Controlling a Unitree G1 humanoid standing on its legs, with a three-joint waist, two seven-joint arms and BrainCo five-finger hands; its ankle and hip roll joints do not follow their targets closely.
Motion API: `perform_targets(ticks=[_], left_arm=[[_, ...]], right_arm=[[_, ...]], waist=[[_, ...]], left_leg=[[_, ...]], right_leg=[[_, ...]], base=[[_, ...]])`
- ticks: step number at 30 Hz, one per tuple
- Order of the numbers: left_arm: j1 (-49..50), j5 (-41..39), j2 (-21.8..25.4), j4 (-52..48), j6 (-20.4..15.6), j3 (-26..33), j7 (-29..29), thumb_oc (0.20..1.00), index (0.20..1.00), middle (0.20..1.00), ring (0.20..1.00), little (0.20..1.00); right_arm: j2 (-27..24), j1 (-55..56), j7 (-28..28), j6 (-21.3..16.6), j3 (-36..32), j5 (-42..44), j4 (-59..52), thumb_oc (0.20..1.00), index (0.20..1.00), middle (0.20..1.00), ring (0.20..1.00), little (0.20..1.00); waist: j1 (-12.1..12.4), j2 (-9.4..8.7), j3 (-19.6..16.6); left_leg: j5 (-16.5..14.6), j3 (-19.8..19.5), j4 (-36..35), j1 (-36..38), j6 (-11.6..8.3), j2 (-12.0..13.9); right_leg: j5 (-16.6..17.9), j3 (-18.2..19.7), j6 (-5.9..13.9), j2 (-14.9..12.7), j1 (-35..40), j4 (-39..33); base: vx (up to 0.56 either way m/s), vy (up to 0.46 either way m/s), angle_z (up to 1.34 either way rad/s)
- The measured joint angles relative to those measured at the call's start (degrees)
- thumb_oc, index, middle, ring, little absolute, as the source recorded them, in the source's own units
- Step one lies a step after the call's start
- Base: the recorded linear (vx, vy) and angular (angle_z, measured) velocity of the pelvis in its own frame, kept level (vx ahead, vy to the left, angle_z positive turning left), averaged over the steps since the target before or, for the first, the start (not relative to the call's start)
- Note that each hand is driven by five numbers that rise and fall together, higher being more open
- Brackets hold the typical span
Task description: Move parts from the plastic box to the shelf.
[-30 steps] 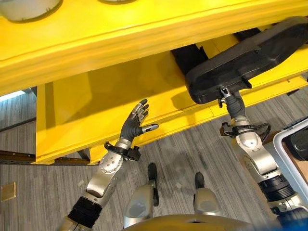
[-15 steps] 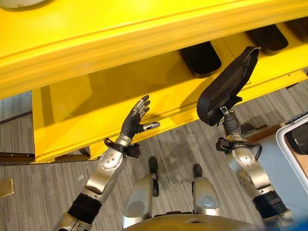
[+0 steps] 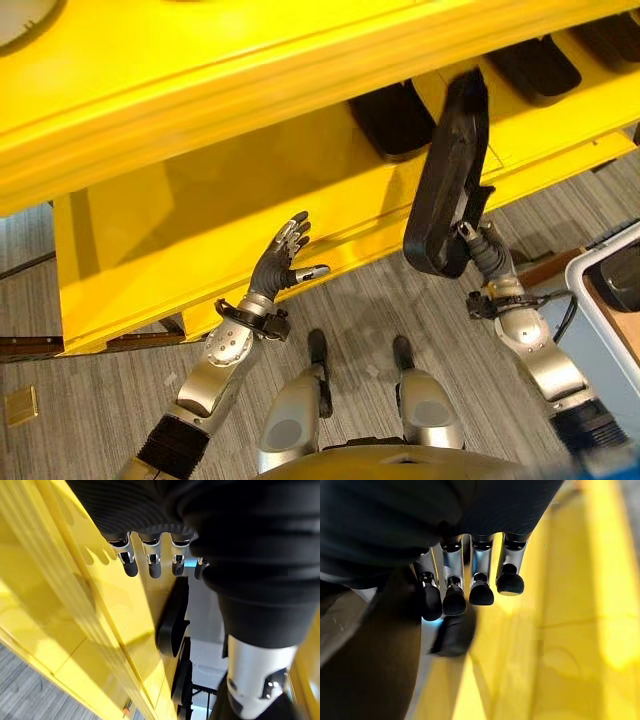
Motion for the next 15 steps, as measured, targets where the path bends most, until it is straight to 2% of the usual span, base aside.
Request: perform_targets(ticks=[3,9,12,13,14,15], left_arm=[[-0.6,0.0,0.5,0.0,0.6,-0.1,-0.1,1.000,1.000,1.000,1.000,1.000],[-1.1,0.1,2.9,0.2,1.1,0.3,-1.6,1.000,1.000,1.000,1.000,1.000],[0.7,0.1,3.6,0.3,1.9,1.9,-2.1,1.000,1.000,1.000,1.000,1.000],[0.7,0.1,3.5,0.3,2.0,1.9,-2.1,1.000,1.000,1.000,1.000,1.000],[0.2,0.1,3.1,0.3,2.5,1.9,-2.1,1.000,1.000,1.000,1.000,1.000],[0.1,0.1,3.4,0.3,2.9,1.7,-2.2,1.000,1.000,1.000,1.000,1.000]], right_arm=[[-4.5,-5.8,2.9,1.4,1.0,-3.6,-0.4,0.200,0.200,0.200,0.200,0.200],[-7.8,-12.6,8.5,3.4,1.3,-9.5,-3.5,0.200,0.200,0.200,0.200,0.200],[-7.9,-15.1,15.4,6.2,5.0,-9.3,-5.8,0.200,0.200,0.200,0.200,0.200],[-8.0,-15.0,16.8,7.2,5.8,-9.1,-6.4,0.200,0.200,0.200,0.200,0.200],[-8.1,-14.3,18.5,8.8,6.0,-8.6,-7.2,0.200,0.200,0.200,0.200,0.200],[-8.1,-14.3,19.2,9.8,6.6,-8.6,-7.2,0.200,0.200,0.200,0.200,0.200]], waist=[[1.5,-0.18,-0.1],[4.4,-1.60,-0.4],[6.6,-2.94,-0.5],[6.5,-3.14,-0.7],[5.9,-3.34,-0.8],[5.6,-3.59,-0.9]], left_leg=[[0.0,-0.5,0.2,-0.1,0.09,-0.2],[-2.5,-1.1,5.6,-3.0,0.84,-0.6],[-5.5,1.7,8.6,-2.5,1.28,0.5],[-5.7,0.9,8.7,-2.4,1.56,0.0],[-5.4,-0.6,9.0,-2.4,2.01,-0.5],[-5.1,-1.4,8.9,-2.5,2.34,-0.7]], right_leg=[[-0.1,-0.5,-0.06,-0.1,0.2,0.0],[-0.2,-1.8,-0.14,-0.5,0.1,0.3],[0.4,-6.7,-0.92,-0.7,-2.4,6.0],[-0.3,-6.2,-0.90,-0.5,-2.4,6.9],[-2.8,-5.4,-0.97,0.6,-2.4,8.6],[-5.0,-2.7,-1.31,3.1,-2.1,8.6]], base=[[0.06,0.029,0.12],[0.05,0.055,0.05],[0.10,0.026,-0.45],[0.14,-0.001,0.03],[0.07,-0.031,0.42],[0.02,-0.162,1.02]])
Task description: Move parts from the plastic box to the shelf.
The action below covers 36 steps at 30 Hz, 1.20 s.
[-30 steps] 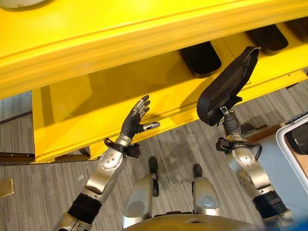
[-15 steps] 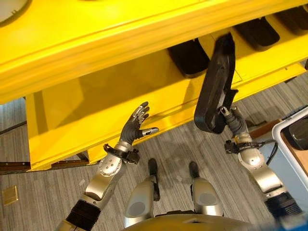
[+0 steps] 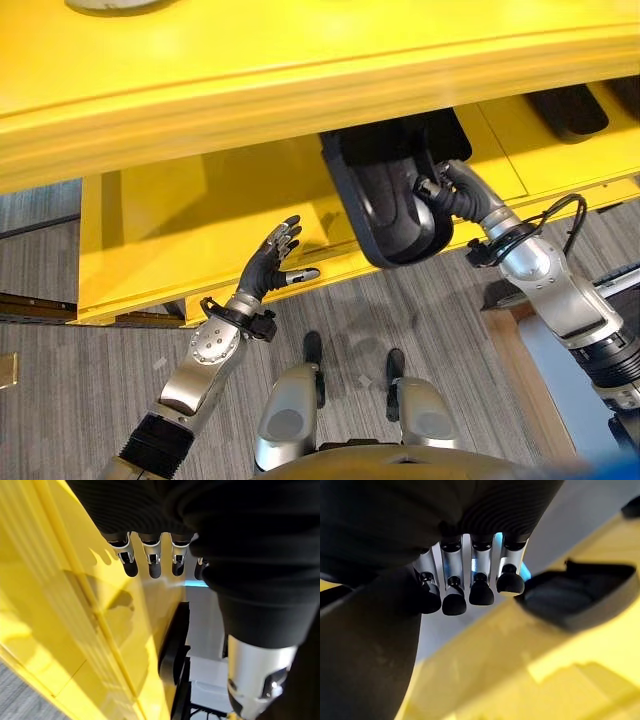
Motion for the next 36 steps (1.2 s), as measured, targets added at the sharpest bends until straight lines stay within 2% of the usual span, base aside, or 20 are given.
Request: perform_targets(ticks=[1,2,3,4,5,11,13,16,17,18,19,21,23,24,27,30,31,32,34,36], left_arm=[[-0.4,0.0,-0.3,0.0,1.0,0.0,-0.6,1.000,1.000,1.000,1.000,1.000],[-0.4,0.0,-0.3,0.0,1.3,0.0,-1.3,1.000,1.000,1.000,1.000,1.000],[-0.9,0.0,0.0,0.0,1.8,0.0,-2.6,1.000,1.000,1.000,1.000,1.000],[-0.9,-0.1,0.0,-0.1,2.3,0.1,-3.5,1.000,1.000,1.000,1.000,1.000],[-0.5,-0.1,0.1,-0.1,2.6,0.0,-4.0,1.000,1.000,1.000,1.000,1.000],[0.0,-0.1,-0.1,-0.1,2.8,-0.8,-6.3,1.000,1.000,1.000,1.000,1.000],[-0.7,-0.1,-0.2,-0.1,2.7,-1.1,-6.0,1.000,1.000,1.000,1.000,1.000],[-1.8,-0.1,-0.3,-0.1,2.6,-1.0,-5.7,1.000,1.000,1.000,1.000,1.000],[-2.0,-0.1,-0.3,-0.1,2.6,-1.0,-5.6,1.000,1.000,1.000,1.000,1.000],[-3.9,0.0,-0.6,0.3,2.6,-1.3,-6.5,1.000,1.000,1.000,1.000,1.000],[-6.0,0.1,-1.1,0.6,2.7,-2.0,-7.0,1.000,1.000,1.000,1.000,1.000],[-7.3,-0.1,-1.9,0.2,2.6,-2.3,-7.2,1.000,1.000,1.000,1.000,1.000],[-7.2,-0.3,-1.8,0.3,2.9,-2.6,-7.1,1.000,1.000,1.000,1.000,1.000],[-7.5,-0.3,-1.9,0.7,3.7,-3.0,-6.5,1.000,1.000,1.000,1.000,1.000],[-9.5,-0.4,-1.8,2.8,4.1,-3.9,-6.0,1.000,1.000,1.000,1.000,1.000],[-9.7,-0.4,-1.8,4.4,3.8,-5.3,-5.4,1.000,1.000,1.000,1.000,1.000],[-9.9,-0.5,-1.7,4.8,3.8,-6.1,-4.6,1.000,1.000,1.000,1.000,1.000],[-10.3,-0.5,-1.8,5.0,3.9,-6.4,-4.1,1.000,1.000,1.000,1.000,1.000],[-9.9,-1.7,-1.7,4.6,3.8,-6.7,-3.3,1.000,1.000,1.000,1.000,1.000],[-9.8,-2.5,-1.2,4.4,3.8,-6.7,-1.8,1.000,1.000,1.000,1.000,1.000]], right_arm=[[-0.5,-0.1,2.0,4.0,0.8,3.2,0.7,0.200,0.200,0.200,0.200,0.200],[-0.5,0.0,2.0,5.3,1.0,4.8,1.4,0.200,0.200,0.200,0.200,0.200],[-0.6,0.3,1.9,6.1,0.9,6.2,2.3,0.200,0.200,0.200,0.200,0.200],[-0.7,-0.1,1.5,7.5,0.9,7.9,3.7,0.200,0.200,0.200,0.200,0.200],[-0.6,-0.1,1.4,7.6,1.1,8.6,4.2,0.200,0.200,0.200,0.200,0.200],[2.2,-0.1,-1.3,8.2,1.5,11.2,6.0,0.200,0.200,0.200,0.200,0.200],[6.7,-0.2,-4.1,8.6,2.1,12.4,9.6,0.200,0.200,0.200,0.200,0.200],[7.3,-0.2,-5.2,9.0,3.1,12.8,9.9,0.200,0.200,0.200,0.200,0.200],[7.3,0.0,-5.7,9.0,3.1,12.8,9.9,0.200,0.200,0.200,0.200,0.200],[6.9,1.0,-7.0,9.2,2.2,12.7,9.6,0.200,0.200,0.200,0.200,0.200],[6.8,3.3,-8.3,9.2,0.3,12.6,8.9,0.200,0.200,0.200,0.200,0.200],[6.9,4.3,-9.3,10.2,-0.3,12.6,9.2,0.200,0.200,0.200,0.200,0.200],[7.7,2.7,-9.0,10.3,-0.2,12.0,10.0,0.200,0.200,0.200,0.200,0.200],[7.8,1.0,-8.0,10.3,-0.3,10.4,10.0,0.200,0.200,0.200,0.200,0.200],[6.2,-0.7,-7.1,11.0,-1.6,10.3,10.0,0.200,0.200,0.200,0.200,0.200],[4.3,-3.9,-6.1,11.5,-2.6,10.5,10.1,0.200,0.200,0.200,0.200,0.200],[3.4,-5.3,-6.1,11.7,-3.0,10.6,10.0,0.200,0.200,0.200,0.200,0.200],[3.4,-5.4,-6.2,12.1,-4.0,10.6,9.7,0.200,0.200,0.200,0.200,0.200],[3.3,-5.1,-6.2,13.5,-4.4,11.2,9.7,0.200,0.200,0.200,0.200,0.200],[3.4,-5.1,-6.2,14.1,-4.7,11.2,9.2,0.200,0.200,0.200,0.200,0.200]], waist=[[0.0,0.57,0.1],[0.2,1.23,0.3],[-1.0,1.89,0.2],[0.7,3.09,0.1],[1.2,3.48,0.1],[0.5,4.32,0.2],[0.8,5.26,0.6],[1.3,6.82,1.1],[0.9,6.98,1.1],[-0.8,6.85,1.2],[-2.9,6.86,1.2],[-3.4,6.88,1.2],[-2.9,6.92,1.2],[-3.9,6.86,1.2],[-4.8,6.42,1.4],[-5.7,7.61,1.3],[-6.4,8.79,1.5],[-6.9,8.06,1.8],[-7.7,8.00,2.0],[-7.2,8.55,2.3]], left_leg=[[2.1,-3.9,-1.4,-0.3,-0.01,-0.6],[3.2,-6.1,-2.1,-0.4,-0.89,-0.8],[4.4,-7.8,-3.0,-1.1,-1.43,-0.9],[5.6,-8.1,-4.8,-2.4,-1.82,-0.6],[6.3,-8.2,-5.6,-2.6,-2.10,-0.6],[7.8,-8.8,-7.0,-2.3,-3.82,0.0],[8.5,-9.7,-7.0,-2.8,-4.56,-0.4],[8.3,-10.2,-7.6,-4.3,-4.81,-0.1],[7.7,-8.6,-8.5,-4.3,-4.30,0.4],[2.8,-0.5,-8.6,-5.1,-2.46,2.1],[0.2,7.8,-5.0,-7.1,-2.67,4.1],[-0.1,8.3,2.4,-7.9,-3.40,5.9],[-0.8,1.6,3.7,-5.3,-4.95,7.6],[-0.3,0.2,-1.3,-1.9,-6.08,10.7],[0.7,0.4,-4.8,-1.2,-8.14,13.9],[1.1,0.8,-4.6,-1.0,-7.68,13.0],[3.1,1.6,-4.5,-1.4,-8.86,12.1],[4.2,2.5,-4.1,-2.5,-9.76,9.9],[5.2,3.1,-4.7,-3.6,-7.48,5.9],[5.8,3.5,-5.5,-5.1,-6.28,4.2]], right_leg=[[-2.9,2.5,-4.43,6.1,-0.4,1.5],[-2.9,4.3,-5.23,8.0,-0.4,1.7],[-2.2,5.5,-5.56,9.0,-0.5,1.2],[-1.2,4.2,-7.20,9.5,-1.8,0.8],[-1.3,4.0,-7.21,9.8,-2.4,1.3],[-1.5,3.0,-7.67,10.6,-3.0,2.0],[-3.1,2.4,-8.48,10.6,-4.9,5.5],[-3.3,0.7,-9.03,10.7,-6.4,6.9],[-3.1,-0.2,-9.51,10.3,-6.4,6.5],[-2.0,-4.6,-10.92,7.6,-6.0,4.5],[-2.0,-8.3,-10.96,5.3,-5.4,3.7],[-2.0,-8.8,-11.13,3.9,-5.5,5.1],[-1.9,-7.1,-10.73,3.6,-5.5,5.6],[-1.6,-6.3,-10.22,3.2,-5.6,6.0],[-1.5,-5.7,-9.27,1.2,-6.8,8.0],[-2.8,-3.2,-5.04,-1.4,-10.0,11.3],[-3.4,-2.9,-3.11,-2.0,-11.2,12.4],[-3.7,-1.1,-2.20,-3.7,-12.5,13.0],[-3.0,1.6,-1.13,-6.6,-12.8,10.5],[-2.6,3.5,-0.34,-7.4,-14.2,9.7]], base=[[0.00,-0.168,1.05],[-0.07,-0.184,1.34],[-0.08,-0.134,0.94],[-0.08,-0.140,0.72],[-0.06,-0.129,0.29],[-0.05,-0.093,0.03],[-0.11,-0.180,0.20],[-0.11,-0.121,0.24],[-0.13,-0.075,0.75],[-0.09,-0.029,1.47],[-0.02,0.040,1.69],[0.06,0.141,0.80],[0.11,0.293,-0.24],[0.14,0.343,-0.22],[0.10,0.388,-0.05],[0.06,0.327,-0.28],[0.05,0.229,-0.26],[0.06,0.291,0.02],[0.03,0.247,0.18],[-0.01,0.142,0.12]])
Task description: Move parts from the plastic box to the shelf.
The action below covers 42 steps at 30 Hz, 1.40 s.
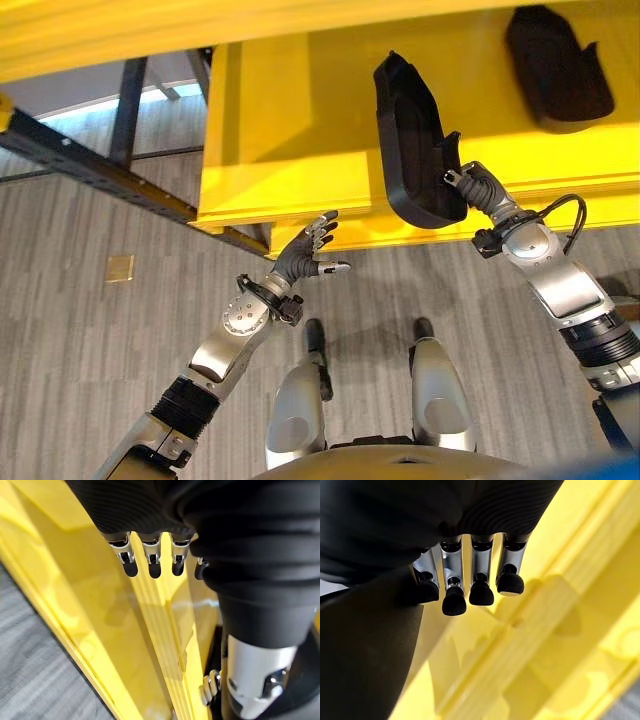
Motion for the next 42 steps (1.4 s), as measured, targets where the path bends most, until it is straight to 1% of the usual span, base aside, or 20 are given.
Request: perform_targets(ticks=[3,5,7,8,9,10,11,14,15,16,17,18,20,22,27,31,37,39,41,42], left_arm=[[-0.1,0.0,0.1,-0.1,-0.9,-0.1,2.1,1.000,1.000,1.000,1.000,1.000],[0.0,0.0,0.1,-1.1,-1.2,-0.2,3.5,1.000,1.000,1.000,1.000,1.000],[0.4,0.0,-0.1,-2.1,-1.3,-0.2,4.0,1.000,1.000,1.000,1.000,1.000],[0.4,0.0,-0.3,-2.6,-1.7,-0.2,4.2,1.000,1.000,1.000,1.000,1.000],[0.5,-0.2,-0.5,-2.7,-1.8,-0.2,4.2,1.000,1.000,1.000,1.000,1.000],[-0.4,-2.4,-1.4,-3.9,-2.8,-0.3,4.6,1.000,1.000,1.000,1.000,1.000],[-0.4,-2.7,-1.4,-4.8,-2.9,-0.3,4.5,1.000,1.000,1.000,1.000,1.000],[-2.5,-3.8,-1.4,-6.8,-2.6,0.5,4.5,1.000,1.000,1.000,1.000,1.000],[-2.5,-3.7,-1.2,-6.9,-2.2,0.4,4.5,1.000,1.000,1.000,1.000,1.000],[-2.4,-3.7,-0.9,-7.1,-1.5,0.2,4.5,1.000,1.000,1.000,1.000,1.000],[-2.2,-3.8,-0.5,-7.1,-0.3,0.1,4.5,1.000,1.000,1.000,1.000,1.000],[-1.6,-3.8,-0.5,-7.2,0.6,0.0,4.5,1.000,1.000,1.000,1.000,1.000],[-0.9,-3.7,-0.6,-7.1,1.2,-0.1,4.2,1.000,1.000,1.000,1.000,1.000],[-0.1,-3.7,-0.4,-7.1,1.2,-0.1,4.2,1.000,1.000,1.000,1.000,1.000],[-2.5,-3.7,0.0,-5.4,1.3,-0.9,2.6,1.000,1.000,1.000,1.000,1.000],[-2.5,-3.8,0.1,-4.0,1.6,-2.4,1.5,1.000,1.000,1.000,1.000,1.000],[-3.3,-3.9,1.2,-3.8,1.5,-3.7,1.3,1.000,1.000,1.000,1.000,1.000],[-3.2,-3.9,1.2,-3.8,1.5,-4.3,1.2,1.000,1.000,1.000,1.000,1.000],[-3.8,-3.9,1.1,-3.1,1.3,-5.3,1.0,1.000,1.000,1.000,1.000,1.000],[-4.0,-3.9,1.1,-2.8,1.3,-5.4,0.9,1.000,1.000,1.000,1.000,1.000]], right_arm=[[0.0,-0.1,0.0,1.8,-0.2,-0.1,-1.6,0.200,0.200,0.200,0.200,0.200],[0.0,-0.1,-0.5,2.9,-0.3,0.0,-2.0,0.200,0.200,0.200,0.200,0.200],[0.0,-0.1,-1.3,3.1,-0.3,0.0,-2.2,0.200,0.200,0.200,0.200,0.200],[0.0,-0.3,-1.9,3.1,-0.5,0.0,-2.2,0.200,0.200,0.200,0.200,0.200],[-0.1,-0.3,-2.2,3.1,-1.0,0.0,-2.2,0.200,0.200,0.200,0.200,0.200],[-1.1,-1.3,-3.7,3.7,-1.3,0.0,-2.2,0.200,0.200,0.200,0.200,0.200],[-1.5,-1.6,-4.1,4.1,-1.3,0.0,-2.1,0.200,0.200,0.200,0.200,0.200],[-1.4,-3.8,-5.7,4.4,-1.4,0.3,-1.6,0.200,0.200,0.200,0.200,0.200],[-1.6,-4.4,-6.2,4.4,-1.4,0.3,-1.3,0.200,0.200,0.200,0.200,0.200],[-2.0,-5.0,-6.3,4.4,-1.9,0.3,-1.3,0.200,0.200,0.200,0.200,0.200],[-2.0,-5.0,-6.4,4.6,-3.2,0.3,-1.2,0.200,0.200,0.200,0.200,0.200],[-2.4,-5.1,-6.8,4.7,-4.3,-0.3,-0.2,0.200,0.200,0.200,0.200,0.200],[-5.4,-6.0,-6.6,4.9,-5.9,-2.5,3.0,0.200,0.200,0.200,0.200,0.200],[-8.5,-6.9,-6.1,5.1,-6.0,-6.3,5.9,0.200,0.200,0.200,0.200,0.200],[-8.9,-14.2,-6.5,4.0,-4.7,-9.7,14.7,0.200,0.200,0.200,0.200,0.200],[-9.9,-15.7,-7.4,1.9,-3.2,-9.8,14.7,0.200,0.200,0.200,0.200,0.200],[-10.1,-15.9,-7.9,0.6,-0.9,-9.7,14.9,0.200,0.200,0.200,0.200,0.200],[-10.1,-15.9,-7.8,-0.1,-0.1,-9.7,14.9,0.200,0.200,0.200,0.200,0.200],[-10.0,-15.9,-7.8,-0.8,1.0,-9.8,14.8,0.200,0.200,0.200,0.200,0.200],[-9.9,-16.3,-7.7,-0.8,1.5,-9.7,14.8,0.200,0.200,0.200,0.200,0.200]], waist=[[0.5,0.24,1.5],[0.5,0.28,3.5],[0.3,0.28,3.9],[0.2,0.30,4.1],[0.0,0.45,4.4],[0.0,0.37,5.4],[0.0,0.38,5.5],[0.6,-0.47,6.1],[0.6,-0.73,6.3],[0.6,-0.95,6.5],[0.6,-1.17,6.8],[0.5,-1.18,6.8],[0.4,-1.20,6.8],[0.7,-1.24,6.8],[2.1,-1.32,6.9],[2.3,-1.30,6.9],[3.5,-1.24,6.9],[3.5,-1.21,6.9],[3.2,-1.20,6.9],[3.2,-1.19,6.9]], left_leg=[[1.1,0.3,-0.7,-1.4,1.01,-0.1],[1.5,-0.1,-0.6,-1.6,0.76,0.5],[1.6,-0.1,-0.5,-2.3,0.53,1.5],[2.0,-0.2,-0.3,-2.7,0.00,2.1],[2.3,-0.6,-0.2,-3.0,-0.50,2.4],[2.3,-1.1,1.1,-4.0,-0.85,3.3],[2.3,-1.2,1.7,-4.4,-0.85,3.5],[1.6,-1.1,5.5,-7.6,-1.66,4.7],[1.4,-1.1,6.0,-7.8,-1.80,4.8],[0.1,-1.1,8.2,-9.1,-2.72,5.2],[-0.4,-1.3,9.6,-9.7,-2.76,5.4],[-0.6,-1.3,9.5,-9.7,-2.99,5.8],[-0.5,-1.2,8.6,-9.6,-2.82,6.2],[-0.1,-1.1,8.4,-9.2,-2.29,6.2],[0.1,-2.1,8.8,-9.5,-2.66,6.2],[0.3,-2.6,8.6,-10.2,-2.94,6.2],[0.4,-2.9,8.4,-11.4,-2.80,5.9],[0.5,-2.9,8.1,-11.3,-2.85,5.3],[0.7,-2.8,7.5,-11.1,-2.70,4.5],[0.7,-2.7,7.6,-11.0,-2.59,4.2]], right_leg=[[0.7,0.7,1.36,0.2,-1.5,-0.2],[0.7,0.6,2.68,0.8,-1.8,0.3],[0.7,0.5,2.66,2.2,-2.7,0.7],[0.8,0.0,2.64,2.7,-3.3,1.2],[0.7,-0.4,2.44,3.0,-3.5,1.9],[0.3,-0.9,1.69,3.8,-4.5,3.5],[0.1,-1.0,1.43,4.0,-4.8,3.9],[-1.4,-2.2,-0.05,4.8,-8.2,8.6],[-1.7,-2.2,-0.28,4.9,-8.6,9.4],[-3.1,-2.2,-0.89,5.0,-9.8,11.4],[-3.7,-2.2,-1.41,5.1,-10.4,12.8],[-3.6,-2.3,-1.56,5.4,-10.4,12.7],[-3.3,-2.3,-1.49,5.9,-10.3,11.9],[-2.9,-2.4,-1.50,5.9,-10.0,11.7],[-3.4,-3.4,-1.37,5.8,-9.9,12.4],[-3.4,-4.1,-1.44,5.7,-10.1,12.2],[-3.5,-4.1,-1.41,5.5,-11.3,12.3],[-3.4,-4.1,-1.26,4.9,-11.3,12.3],[-3.1,-4.1,-0.68,3.8,-10.8,11.3],[-2.8,-3.9,-0.39,3.8,-10.5,10.9]], base=[[-0.04,0.033,0.10],[-0.03,-0.008,-0.01],[-0.06,-0.023,-0.07],[-0.04,-0.026,-0.01],[-0.06,-0.033,0.03],[-0.09,-0.063,0.05],[-0.10,-0.088,0.01],[-0.07,-0.094,0.09],[0.01,-0.081,-0.02],[0.05,-0.074,0.01],[0.05,-0.058,0.01],[0.05,-0.051,-0.03],[0.06,-0.045,-0.07],[0.10,-0.076,-0.02],[0.07,-0.059,0.07],[0.05,-0.011,0.09],[0.06,0.046,0.04],[0.12,0.206,0.04],[0.12,0.199,0.04],[0.06,0.116,0.06]])
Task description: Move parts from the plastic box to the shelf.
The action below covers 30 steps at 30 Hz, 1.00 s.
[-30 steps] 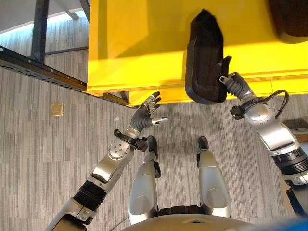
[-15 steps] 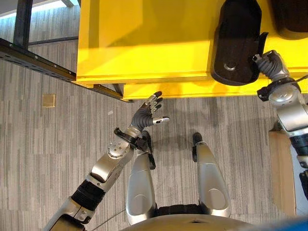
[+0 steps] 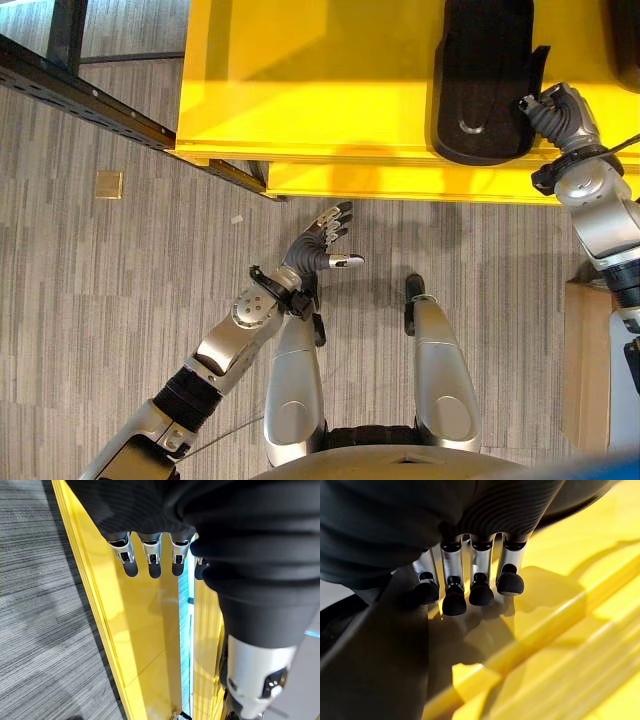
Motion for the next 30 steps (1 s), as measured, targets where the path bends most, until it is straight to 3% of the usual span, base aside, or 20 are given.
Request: perform_targets(ticks=[3,13,15,16,17,18,19,20,22,24,30], left_arm=[[-0.4,0.0,0.2,0.7,0.0,0.0,-0.2,1.000,1.000,1.000,1.000,1.000],[-0.6,0.5,2.5,2.7,1.5,-4.7,-2.7,1.000,1.000,1.000,1.000,1.000],[1.6,0.5,3.5,2.8,1.5,-3.4,-2.5,1.000,1.000,1.000,1.000,1.000],[3.4,0.5,3.8,2.9,1.4,-2.1,-1.7,1.000,1.000,1.000,1.000,1.000],[4.2,0.5,3.6,3.2,1.5,-1.8,-1.4,1.000,1.000,1.000,1.000,1.000],[4.1,0.6,3.3,3.2,1.5,-1.8,-1.3,1.000,1.000,1.000,1.000,1.000],[2.2,1.5,3.2,3.2,2.4,-1.9,-1.4,1.000,1.000,1.000,1.000,1.000],[0.1,1.8,3.4,3.2,2.8,-3.0,-1.4,1.000,1.000,1.000,1.000,1.000],[-1.9,1.7,3.4,2.7,2.5,-3.6,-1.4,1.000,1.000,1.000,1.000,1.000],[0.1,1.6,4.6,2.8,2.5,-3.7,-2.1,1.000,1.000,1.000,1.000,1.000],[2.6,1.7,4.9,2.9,2.6,-4.2,-3.1,1.000,1.000,1.000,1.000,1.000]], right_arm=[[0.0,-0.4,0.4,0.0,0.9,0.1,0.2,0.200,0.200,0.200,0.200,0.200],[3.2,-10.8,-1.2,-1.5,2.6,4.9,13.4,0.200,0.200,0.200,0.200,0.200],[4.5,-11.0,-1.1,-2.2,2.7,5.2,16.4,0.200,0.200,0.200,0.200,0.200],[6.5,-11.4,-0.7,-3.5,2.9,5.4,18.5,0.200,0.200,0.200,0.200,0.200],[6.8,-11.4,-0.6,-3.9,3.7,6.1,19.1,0.200,0.200,0.200,0.200,0.200],[6.6,-11.4,-0.7,-4.0,3.6,6.9,19.1,0.200,0.200,0.200,0.200,0.200],[5.8,-11.8,-1.5,-4.1,3.7,7.6,19.8,0.200,0.200,0.200,0.200,0.200],[4.9,-12.3,-3.0,-3.3,3.5,9.1,20.7,0.200,0.200,0.200,0.200,0.200],[4.1,-13.8,-4.1,-2.7,2.4,11.3,23.0,0.200,0.200,0.200,0.200,0.200],[4.2,-15.4,-3.8,-3.3,2.5,11.3,24.8,0.200,0.200,0.200,0.200,0.200],[3.8,-15.4,-3.5,-3.3,2.5,11.2,24.9,0.200,0.200,0.200,0.200,0.200]], waist=[[0.3,0.01,0.0],[2.2,-0.36,0.0],[3.7,-1.10,0.0],[5.4,-2.29,0.1],[5.7,-3.55,0.0],[4.8,-4.33,0.0],[3.0,-4.43,0.0],[1.8,-4.85,0.0],[0.7,-4.42,0.1],[2.4,-4.46,0.1],[3.0,-4.44,0.1]], left_leg=[[0.0,0.0,0.2,0.2,-0.04,-0.7],[-4.8,1.4,6.7,-0.9,4.06,-4.4],[-7.5,3.4,9.6,0.0,4.59,-3.4],[-9.7,5.6,11.2,1.2,4.99,-1.6],[-9.9,6.4,10.9,2.1,5.09,-1.5],[-9.7,5.8,10.5,2.3,5.36,-1.3],[-8.6,2.8,9.1,1.1,5.45,-1.6],[-6.3,0.4,7.2,0.6,4.80,-3.0],[-3.0,-1.8,3.6,0.4,4.40,-4.5],[-0.6,-2.9,0.6,0.2,3.32,-4.2],[0.6,-3.2,-1.2,1.2,2.92,-4.1]], right_leg=[[0.7,0.1,0.86,-0.7,1.4,-1.6],[5.4,2.2,3.77,-3.8,7.7,-11.9],[8.9,1.0,4.22,-3.9,8.8,-13.4],[11.5,-2.4,3.23,-3.9,8.3,-12.4],[11.7,-3.0,3.14,-3.9,8.3,-12.0],[10.8,-2.7,2.60,-3.4,7.6,-10.8],[7.3,5.8,0.77,2.8,7.1,-10.8],[6.3,7.8,0.04,5.5,7.7,-12.8],[6.7,5.5,-0.83,5.9,7.6,-12.8],[5.7,3.8,-2.24,6.5,5.0,-10.3],[5.6,3.4,-2.56,6.4,5.2,-9.9]], base=[[0.10,0.175,0.09],[0.11,0.193,-0.03],[0.07,-0.055,-0.81],[0.07,-0.260,-1.02],[0.09,-0.297,-0.81],[0.12,-0.393,0.22],[0.05,-0.278,0.97],[0.01,-0.233,1.41],[-0.02,-0.133,1.06],[-0.02,-0.181,0.33],[0.03,-0.078,0.05]])
